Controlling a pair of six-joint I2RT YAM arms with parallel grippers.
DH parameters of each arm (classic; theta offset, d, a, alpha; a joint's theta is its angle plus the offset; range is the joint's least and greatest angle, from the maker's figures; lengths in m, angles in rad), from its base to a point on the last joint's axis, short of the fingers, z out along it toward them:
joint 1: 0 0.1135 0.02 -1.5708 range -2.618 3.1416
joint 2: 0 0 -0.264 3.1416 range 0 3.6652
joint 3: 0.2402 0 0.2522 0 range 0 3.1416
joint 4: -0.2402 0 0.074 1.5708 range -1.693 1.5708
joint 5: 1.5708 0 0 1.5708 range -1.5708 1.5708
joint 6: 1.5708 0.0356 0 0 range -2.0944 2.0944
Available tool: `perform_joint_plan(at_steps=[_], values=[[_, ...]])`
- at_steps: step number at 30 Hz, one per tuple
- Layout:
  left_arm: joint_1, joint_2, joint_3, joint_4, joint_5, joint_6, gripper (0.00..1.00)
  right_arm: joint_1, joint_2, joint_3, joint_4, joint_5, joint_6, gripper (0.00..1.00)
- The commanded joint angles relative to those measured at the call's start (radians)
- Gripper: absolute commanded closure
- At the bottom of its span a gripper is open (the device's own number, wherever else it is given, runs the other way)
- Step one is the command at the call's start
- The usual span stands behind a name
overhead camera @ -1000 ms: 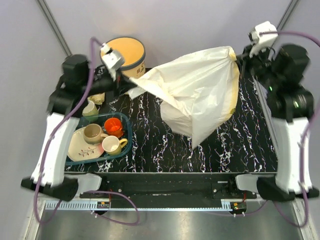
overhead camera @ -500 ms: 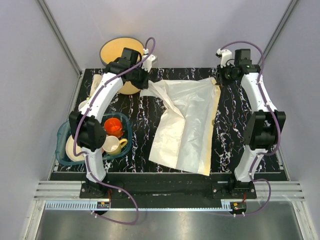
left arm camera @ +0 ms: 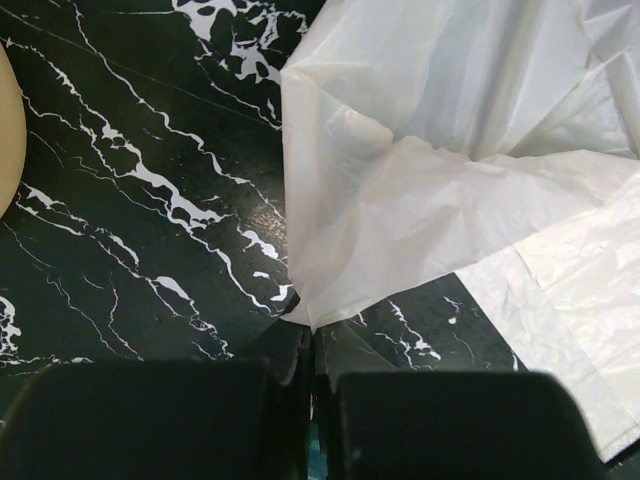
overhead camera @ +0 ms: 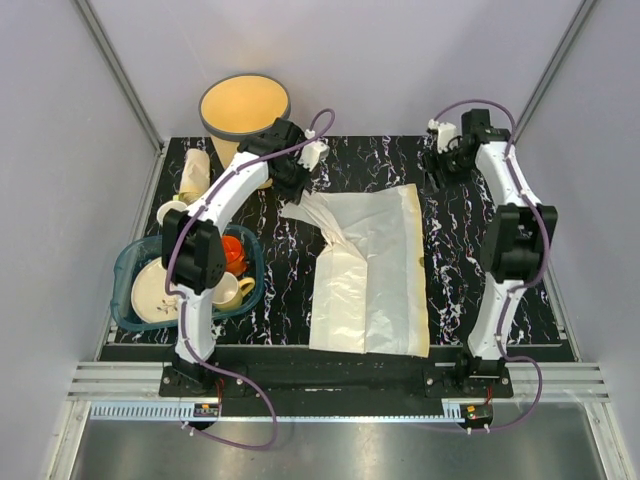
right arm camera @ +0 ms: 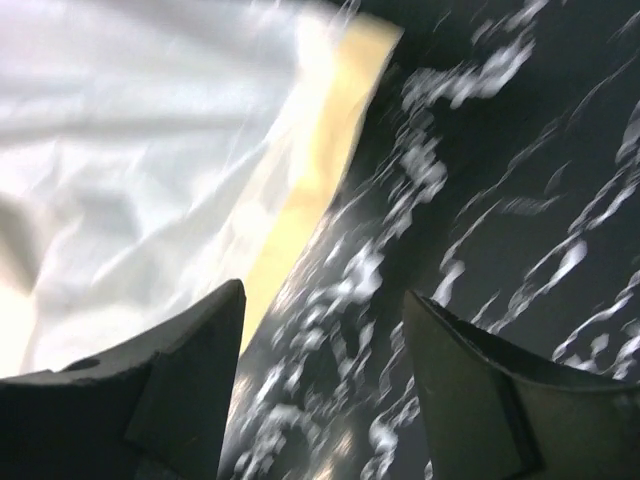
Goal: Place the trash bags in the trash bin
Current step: Unfold the trash bag at the center of the board.
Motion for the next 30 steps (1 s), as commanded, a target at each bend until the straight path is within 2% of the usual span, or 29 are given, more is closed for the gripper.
perform_joint_plan(at_steps=[1, 3, 4, 9, 16, 22, 26, 30], values=[[0.007, 0.019, 0.048, 0.004, -0.050, 0.007, 1.00, 0.107, -0.326, -0.278, -0.143, -0.133, -0.066, 0.30], [0.009, 0.036, 0.054, -0.016, -0.068, 0.023, 1.00, 0.157, -0.393, -0.429, -0.126, -0.167, -0.022, 0.32], [0.010, 0.043, 0.057, -0.024, -0.073, 0.024, 1.00, 0.178, -0.401, -0.465, -0.099, -0.179, 0.005, 0.37], [0.016, 0.112, 0.085, -0.058, -0.114, 0.046, 1.00, 0.232, -0.308, -0.569, -0.028, -0.170, 0.068, 0.46], [0.016, 0.145, 0.080, -0.025, -0.172, 0.089, 1.00, 0.232, -0.207, -0.666, 0.105, -0.073, 0.059, 0.53], [0.016, 0.146, 0.065, -0.001, -0.244, 0.156, 1.00, 0.226, -0.162, -0.706, 0.144, 0.083, -0.016, 0.56], [0.021, 0.164, 0.051, 0.036, -0.312, 0.230, 1.00, 0.177, -0.147, -0.726, 0.165, 0.183, -0.079, 0.58], [0.029, 0.197, 0.081, 0.033, -0.315, 0.282, 1.00, 0.119, -0.133, -0.712, 0.173, 0.253, -0.142, 0.58]])
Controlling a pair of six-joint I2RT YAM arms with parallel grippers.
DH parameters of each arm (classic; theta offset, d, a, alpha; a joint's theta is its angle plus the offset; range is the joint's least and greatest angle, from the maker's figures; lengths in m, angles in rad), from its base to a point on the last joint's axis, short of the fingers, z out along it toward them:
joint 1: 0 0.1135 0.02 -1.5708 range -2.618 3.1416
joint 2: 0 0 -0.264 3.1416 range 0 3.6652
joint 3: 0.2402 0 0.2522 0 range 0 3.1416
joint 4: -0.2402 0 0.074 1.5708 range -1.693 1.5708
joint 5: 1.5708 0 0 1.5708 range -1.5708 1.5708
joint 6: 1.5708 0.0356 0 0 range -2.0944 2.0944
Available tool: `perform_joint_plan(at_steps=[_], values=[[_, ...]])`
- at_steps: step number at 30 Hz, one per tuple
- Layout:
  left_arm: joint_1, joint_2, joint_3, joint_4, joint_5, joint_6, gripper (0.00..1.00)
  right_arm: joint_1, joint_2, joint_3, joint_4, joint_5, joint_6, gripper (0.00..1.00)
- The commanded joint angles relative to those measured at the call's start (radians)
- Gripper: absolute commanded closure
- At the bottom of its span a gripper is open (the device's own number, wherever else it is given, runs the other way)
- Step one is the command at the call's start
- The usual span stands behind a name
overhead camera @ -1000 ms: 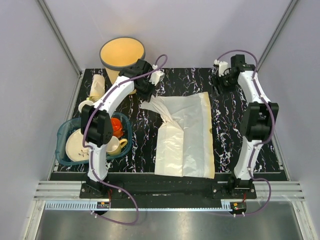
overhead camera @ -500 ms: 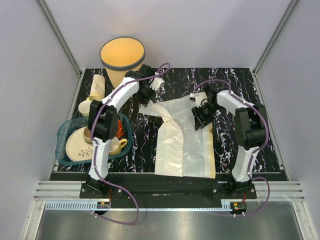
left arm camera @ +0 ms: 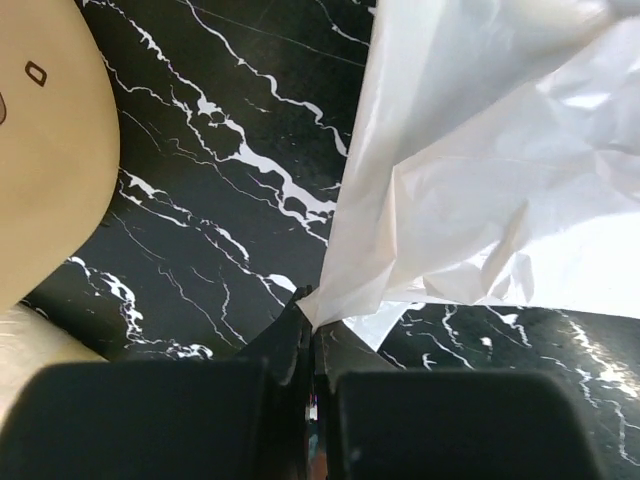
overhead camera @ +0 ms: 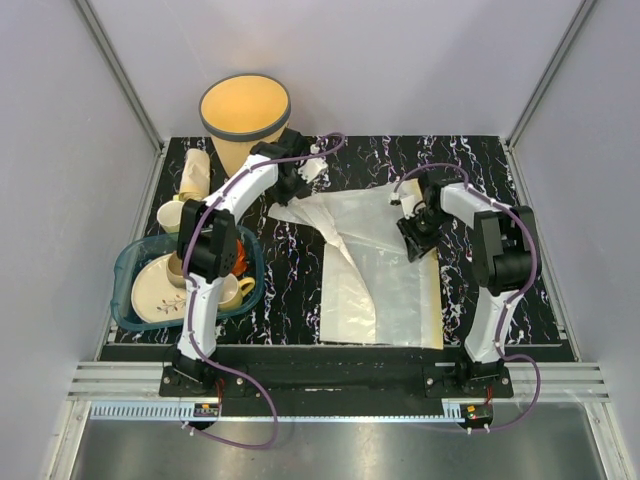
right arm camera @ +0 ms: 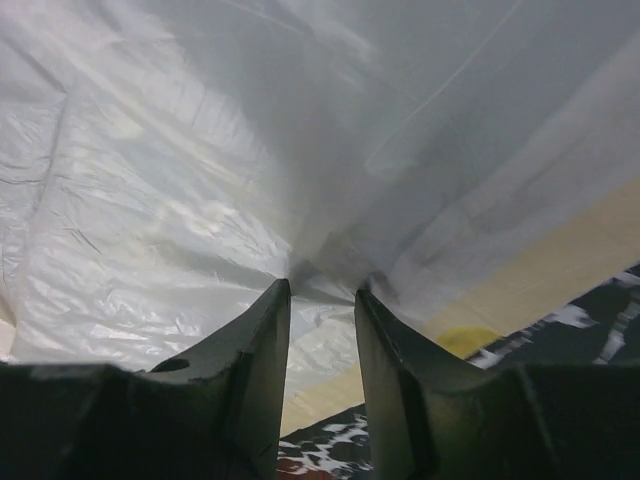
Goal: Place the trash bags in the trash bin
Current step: Unfold the trash bag at the center of the board.
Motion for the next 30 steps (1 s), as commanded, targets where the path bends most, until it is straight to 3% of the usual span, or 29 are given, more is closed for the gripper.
perform_joint_plan(at_steps=[1, 17, 22, 24, 25, 28, 30], values=[[0.014, 0.039, 0.044, 0.019, -0.058, 0.096, 1.00, -0.075, 0.059, -0.029, 0.111, 0.232, -0.131, 0.58], [0.023, -0.062, -0.113, 0.020, -0.094, 0.245, 1.00, -0.167, 0.047, 0.002, 0.181, 0.373, -0.311, 0.58], [0.025, -0.099, -0.046, -0.024, 0.096, 0.245, 1.00, -0.161, 0.018, 0.019, 0.141, 0.297, -0.309, 0.58], [0.025, -0.099, -0.010, -0.026, 0.133, 0.198, 0.91, -0.152, -0.011, 0.014, 0.115, 0.249, -0.315, 0.58], [0.026, -0.101, 0.008, -0.029, 0.196, 0.179, 0.73, -0.149, -0.022, 0.008, 0.109, 0.240, -0.315, 0.58], [0.035, -0.167, 0.016, 0.037, 0.268, 0.081, 0.57, -0.140, -0.062, -0.012, 0.086, 0.206, -0.325, 0.58], [0.064, -0.270, -0.077, 0.160, 0.320, -0.035, 0.53, -0.134, -0.079, -0.021, 0.072, 0.198, -0.325, 0.58]])
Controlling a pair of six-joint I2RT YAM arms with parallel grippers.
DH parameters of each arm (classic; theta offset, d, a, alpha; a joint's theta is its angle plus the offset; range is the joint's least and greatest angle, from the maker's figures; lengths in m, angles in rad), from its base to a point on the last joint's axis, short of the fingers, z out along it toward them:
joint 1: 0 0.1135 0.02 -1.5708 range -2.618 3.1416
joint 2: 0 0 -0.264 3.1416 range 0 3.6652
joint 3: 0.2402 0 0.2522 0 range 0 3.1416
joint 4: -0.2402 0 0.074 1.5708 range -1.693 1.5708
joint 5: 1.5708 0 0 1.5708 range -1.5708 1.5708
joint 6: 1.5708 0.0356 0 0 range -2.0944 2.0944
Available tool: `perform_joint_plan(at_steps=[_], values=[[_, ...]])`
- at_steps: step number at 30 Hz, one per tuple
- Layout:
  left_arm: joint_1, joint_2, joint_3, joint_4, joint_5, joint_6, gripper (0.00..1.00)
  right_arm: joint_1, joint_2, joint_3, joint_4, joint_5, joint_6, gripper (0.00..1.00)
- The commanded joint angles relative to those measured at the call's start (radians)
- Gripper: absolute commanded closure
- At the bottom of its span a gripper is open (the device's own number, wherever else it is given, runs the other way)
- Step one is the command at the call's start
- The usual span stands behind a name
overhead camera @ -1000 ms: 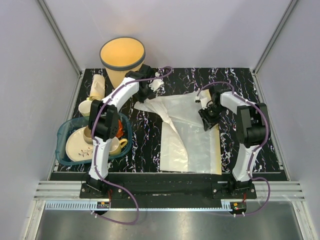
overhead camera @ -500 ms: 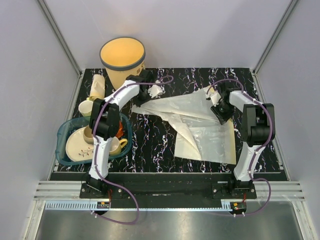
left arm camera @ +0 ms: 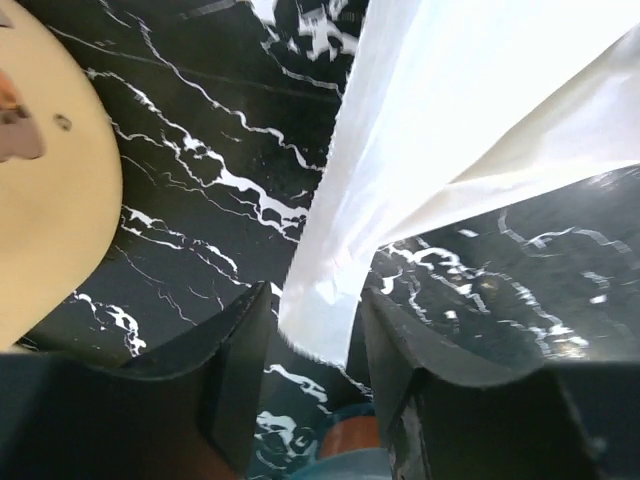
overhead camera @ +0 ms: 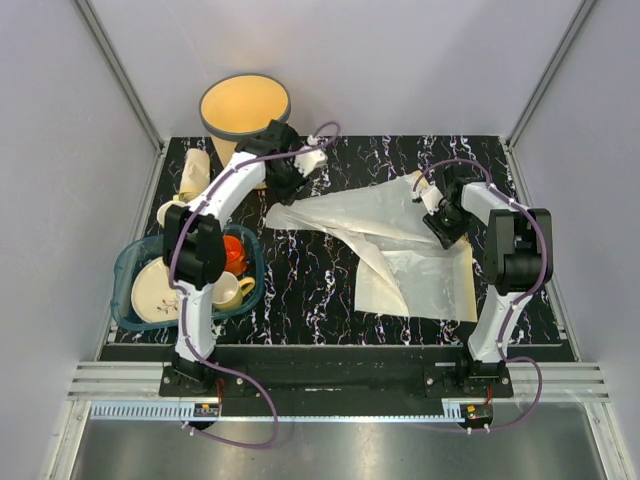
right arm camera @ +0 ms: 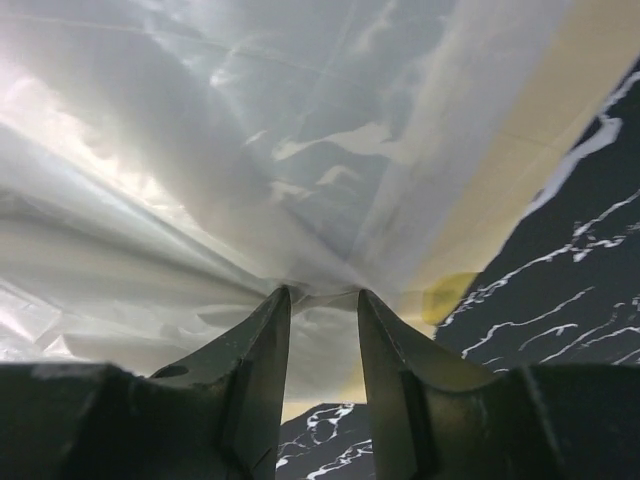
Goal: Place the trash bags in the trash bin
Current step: Unfold the trash bag at the center of the board.
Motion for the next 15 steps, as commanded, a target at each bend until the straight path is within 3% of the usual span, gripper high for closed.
perform_joint_plan(at_steps=[1, 4, 7, 8, 10, 15], values=[[0.049, -0.239, -0.083, 0.208, 0.187, -0.214, 0.52, 0.021, -0.069, -0.033, -0.051, -0.072, -0.022, 0.58], [0.100, -0.382, -0.250, 0.381, 0.199, -0.378, 0.48, 0.022, -0.078, -0.044, -0.054, -0.072, -0.022, 0.57], [0.125, -0.454, -0.338, 0.365, 0.311, -0.429, 0.56, 0.022, -0.080, -0.044, -0.054, -0.077, -0.016, 0.57], [0.082, -0.456, -0.348, 0.327, 0.304, -0.394, 0.63, 0.022, -0.078, -0.044, -0.054, -0.077, -0.016, 0.57], [0.034, -0.448, -0.403, 0.230, 0.274, -0.378, 0.67, 0.022, -0.072, -0.039, -0.054, -0.080, -0.014, 0.57], [-0.068, -0.365, -0.508, 0.278, 0.268, -0.455, 0.69, 0.022, -0.065, -0.039, -0.050, -0.086, -0.016, 0.57]])
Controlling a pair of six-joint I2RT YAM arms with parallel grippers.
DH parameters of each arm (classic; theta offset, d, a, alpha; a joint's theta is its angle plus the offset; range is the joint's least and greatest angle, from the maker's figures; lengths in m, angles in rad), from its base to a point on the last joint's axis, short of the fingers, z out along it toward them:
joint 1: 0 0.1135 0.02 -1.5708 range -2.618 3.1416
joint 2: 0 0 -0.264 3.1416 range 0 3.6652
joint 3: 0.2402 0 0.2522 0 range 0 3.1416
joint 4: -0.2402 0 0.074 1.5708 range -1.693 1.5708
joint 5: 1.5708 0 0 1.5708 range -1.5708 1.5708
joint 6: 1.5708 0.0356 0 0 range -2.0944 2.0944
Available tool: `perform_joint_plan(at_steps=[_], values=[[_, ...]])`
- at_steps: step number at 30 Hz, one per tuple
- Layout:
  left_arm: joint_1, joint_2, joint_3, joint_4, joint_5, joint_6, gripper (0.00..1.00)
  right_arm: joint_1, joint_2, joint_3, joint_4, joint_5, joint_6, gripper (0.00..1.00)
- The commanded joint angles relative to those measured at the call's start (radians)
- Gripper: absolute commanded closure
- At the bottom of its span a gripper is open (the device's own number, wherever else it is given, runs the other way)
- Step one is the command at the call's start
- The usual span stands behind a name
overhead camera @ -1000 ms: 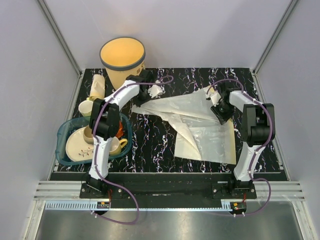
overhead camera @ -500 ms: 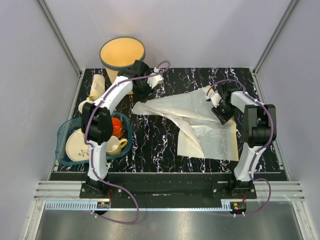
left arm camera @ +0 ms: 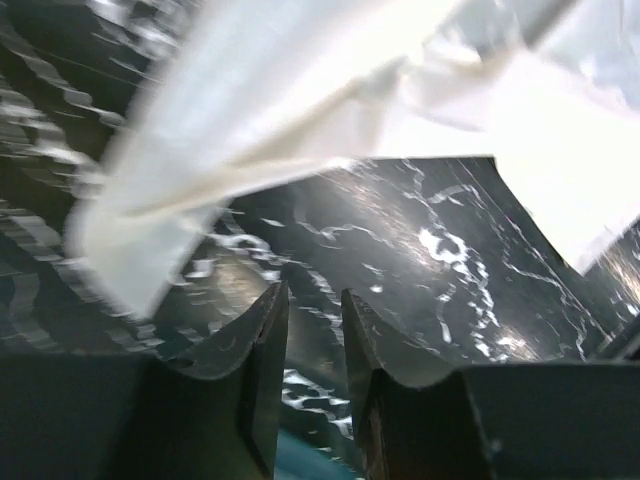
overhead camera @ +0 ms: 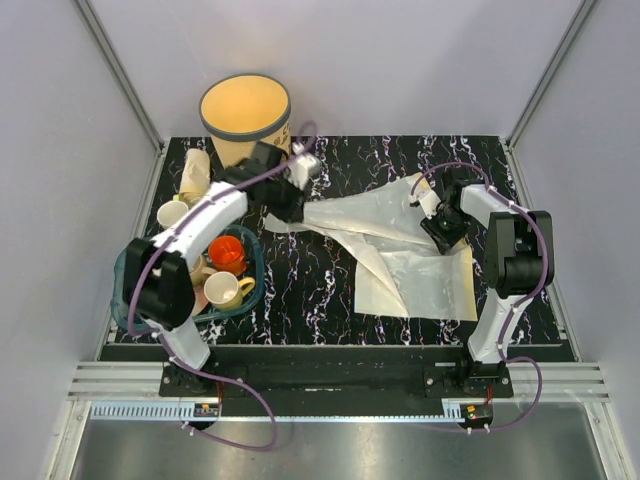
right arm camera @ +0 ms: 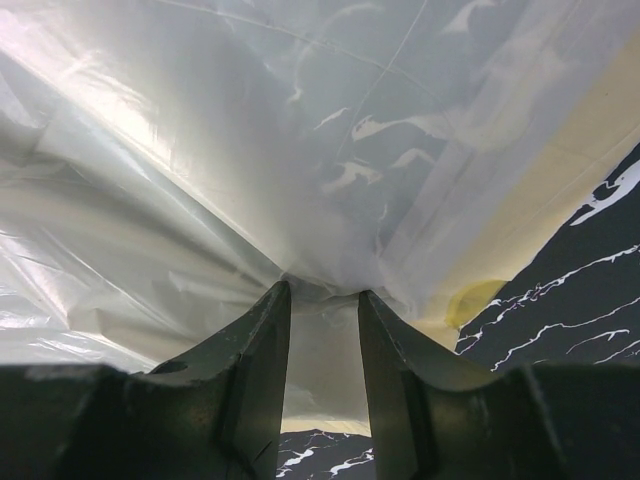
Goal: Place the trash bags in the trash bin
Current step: Unfold the trash bag at the center of the board.
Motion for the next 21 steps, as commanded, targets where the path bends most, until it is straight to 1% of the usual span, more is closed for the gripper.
perform_joint_plan(at_steps=[1, 5, 11, 12, 15, 17, 21], values=[[-0.085, 0.115, -0.067, 0.028, 0.053, -0.091, 0.68, 0.005, -0.029, 0.004, -0.009, -0.039, -0.007, 0.57], [-0.166, 0.221, 0.005, 0.098, 0.059, -0.148, 0.64, 0.005, -0.029, 0.007, -0.015, -0.037, -0.010, 0.57], [-0.208, 0.302, 0.083, 0.234, 0.096, -0.216, 0.56, 0.005, -0.029, 0.017, -0.019, -0.040, -0.019, 0.57], [-0.214, 0.321, 0.093, 0.243, 0.087, -0.242, 0.56, 0.005, -0.027, 0.019, -0.021, -0.040, -0.022, 0.57], [-0.228, 0.357, 0.128, 0.283, 0.076, -0.254, 0.53, 0.005, -0.027, 0.022, -0.022, -0.039, -0.029, 0.57], [-0.236, 0.381, 0.148, 0.294, 0.070, -0.265, 0.52, 0.005, -0.026, 0.025, -0.024, -0.039, -0.034, 0.57], [-0.236, 0.454, 0.211, 0.265, 0.056, -0.286, 0.52, 0.005, -0.024, 0.028, -0.027, -0.040, -0.036, 0.57]])
